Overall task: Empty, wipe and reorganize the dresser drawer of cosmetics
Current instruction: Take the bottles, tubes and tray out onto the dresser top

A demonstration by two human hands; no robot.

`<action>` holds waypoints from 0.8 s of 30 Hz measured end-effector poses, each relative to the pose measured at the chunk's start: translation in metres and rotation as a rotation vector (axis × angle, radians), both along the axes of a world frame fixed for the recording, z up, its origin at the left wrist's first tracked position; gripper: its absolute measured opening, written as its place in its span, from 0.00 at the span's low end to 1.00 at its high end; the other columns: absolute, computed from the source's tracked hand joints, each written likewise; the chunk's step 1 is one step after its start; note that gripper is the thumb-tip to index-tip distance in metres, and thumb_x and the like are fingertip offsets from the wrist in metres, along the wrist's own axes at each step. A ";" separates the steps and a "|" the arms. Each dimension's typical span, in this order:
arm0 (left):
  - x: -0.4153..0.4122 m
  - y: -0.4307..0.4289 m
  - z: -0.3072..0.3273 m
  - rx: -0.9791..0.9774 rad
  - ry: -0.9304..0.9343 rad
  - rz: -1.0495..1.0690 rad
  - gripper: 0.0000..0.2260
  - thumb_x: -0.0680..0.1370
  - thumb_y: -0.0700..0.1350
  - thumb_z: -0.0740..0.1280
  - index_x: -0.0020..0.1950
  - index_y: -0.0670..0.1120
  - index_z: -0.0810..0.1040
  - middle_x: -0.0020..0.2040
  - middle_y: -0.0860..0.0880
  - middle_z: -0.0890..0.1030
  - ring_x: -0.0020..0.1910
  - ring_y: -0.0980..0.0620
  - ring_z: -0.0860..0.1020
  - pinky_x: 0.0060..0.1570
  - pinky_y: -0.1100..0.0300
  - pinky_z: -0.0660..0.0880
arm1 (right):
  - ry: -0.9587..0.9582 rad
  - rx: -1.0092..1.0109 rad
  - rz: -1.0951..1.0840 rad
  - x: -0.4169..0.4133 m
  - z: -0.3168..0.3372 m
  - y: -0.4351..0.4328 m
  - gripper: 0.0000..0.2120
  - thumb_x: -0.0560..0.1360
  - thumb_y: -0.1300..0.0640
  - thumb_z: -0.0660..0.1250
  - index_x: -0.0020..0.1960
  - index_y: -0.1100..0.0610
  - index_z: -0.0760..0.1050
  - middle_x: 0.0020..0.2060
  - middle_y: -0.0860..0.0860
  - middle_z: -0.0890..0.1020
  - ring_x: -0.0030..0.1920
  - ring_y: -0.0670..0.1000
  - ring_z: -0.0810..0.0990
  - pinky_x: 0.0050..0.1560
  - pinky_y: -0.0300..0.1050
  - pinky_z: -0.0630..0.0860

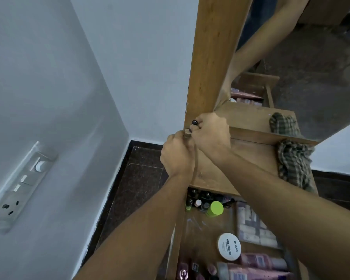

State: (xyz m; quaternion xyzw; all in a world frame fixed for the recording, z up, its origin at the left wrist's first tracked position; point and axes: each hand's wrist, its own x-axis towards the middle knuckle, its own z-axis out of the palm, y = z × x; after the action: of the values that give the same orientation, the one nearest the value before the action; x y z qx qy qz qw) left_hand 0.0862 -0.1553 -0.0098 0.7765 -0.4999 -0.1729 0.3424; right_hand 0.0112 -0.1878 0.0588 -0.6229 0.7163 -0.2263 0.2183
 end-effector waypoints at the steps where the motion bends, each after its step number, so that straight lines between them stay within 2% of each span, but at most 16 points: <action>1: 0.000 -0.001 -0.001 0.006 -0.012 -0.004 0.12 0.82 0.50 0.61 0.60 0.51 0.82 0.53 0.47 0.81 0.50 0.41 0.80 0.42 0.54 0.69 | -0.003 0.000 -0.006 0.000 -0.002 -0.001 0.07 0.77 0.56 0.67 0.48 0.57 0.83 0.42 0.54 0.85 0.46 0.57 0.83 0.49 0.53 0.83; 5: 0.003 -0.004 -0.004 0.016 -0.046 -0.015 0.11 0.82 0.50 0.63 0.59 0.51 0.83 0.53 0.47 0.81 0.48 0.40 0.81 0.41 0.52 0.71 | -0.014 -0.014 -0.002 -0.001 -0.011 -0.003 0.07 0.78 0.56 0.67 0.48 0.57 0.82 0.41 0.53 0.85 0.46 0.56 0.83 0.49 0.51 0.82; 7: 0.002 -0.005 -0.004 0.013 -0.044 -0.006 0.11 0.82 0.50 0.63 0.59 0.51 0.83 0.54 0.47 0.81 0.48 0.40 0.81 0.40 0.53 0.69 | -0.054 -0.017 -0.004 -0.004 -0.015 -0.002 0.06 0.77 0.55 0.69 0.49 0.57 0.82 0.41 0.52 0.86 0.47 0.55 0.84 0.51 0.49 0.82; 9: 0.001 -0.004 -0.004 0.010 -0.042 -0.004 0.11 0.82 0.51 0.64 0.60 0.52 0.83 0.54 0.47 0.81 0.48 0.41 0.80 0.41 0.53 0.67 | -0.087 -0.054 -0.017 -0.010 -0.019 0.007 0.07 0.77 0.53 0.71 0.53 0.54 0.82 0.43 0.49 0.87 0.48 0.52 0.84 0.51 0.44 0.80; 12: 0.002 0.002 -0.004 -0.002 -0.038 -0.014 0.12 0.80 0.55 0.68 0.58 0.51 0.82 0.53 0.48 0.81 0.49 0.42 0.81 0.42 0.53 0.70 | -0.075 -0.169 -0.066 -0.031 -0.030 0.044 0.10 0.76 0.50 0.70 0.56 0.50 0.83 0.43 0.45 0.86 0.46 0.46 0.84 0.46 0.39 0.76; 14: 0.004 0.017 -0.005 -0.039 -0.010 -0.036 0.15 0.81 0.57 0.66 0.61 0.50 0.81 0.54 0.49 0.81 0.52 0.44 0.81 0.47 0.51 0.74 | -0.057 -0.205 -0.057 -0.050 -0.044 0.081 0.10 0.76 0.50 0.70 0.55 0.51 0.83 0.41 0.45 0.85 0.42 0.47 0.84 0.44 0.42 0.77; 17: 0.004 0.048 -0.009 -0.175 -0.007 -0.073 0.13 0.84 0.50 0.63 0.62 0.46 0.81 0.55 0.48 0.82 0.53 0.47 0.80 0.53 0.49 0.77 | 0.074 -0.209 0.041 -0.073 -0.070 0.136 0.10 0.75 0.53 0.72 0.55 0.52 0.82 0.43 0.46 0.82 0.39 0.52 0.83 0.39 0.47 0.79; 20: -0.001 0.073 -0.012 -0.259 -0.021 -0.059 0.11 0.83 0.44 0.64 0.61 0.43 0.81 0.55 0.47 0.82 0.53 0.48 0.80 0.54 0.56 0.76 | 0.204 -0.189 0.107 -0.081 -0.086 0.163 0.13 0.74 0.50 0.72 0.57 0.52 0.80 0.47 0.48 0.79 0.41 0.57 0.82 0.35 0.50 0.79; 24: -0.013 0.099 -0.012 -0.270 0.003 -0.045 0.10 0.82 0.44 0.64 0.60 0.43 0.80 0.53 0.48 0.81 0.50 0.49 0.79 0.50 0.55 0.77 | 0.293 -0.232 0.131 -0.075 -0.096 0.179 0.12 0.72 0.50 0.72 0.53 0.54 0.80 0.45 0.50 0.79 0.41 0.56 0.81 0.32 0.46 0.74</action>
State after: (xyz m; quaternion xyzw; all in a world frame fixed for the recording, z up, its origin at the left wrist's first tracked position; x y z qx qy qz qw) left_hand 0.0733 -0.0561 -0.0215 0.7118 -0.5352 -0.1128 0.4406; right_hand -0.0639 -0.0092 -0.0368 -0.7154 0.6675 -0.1996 0.0528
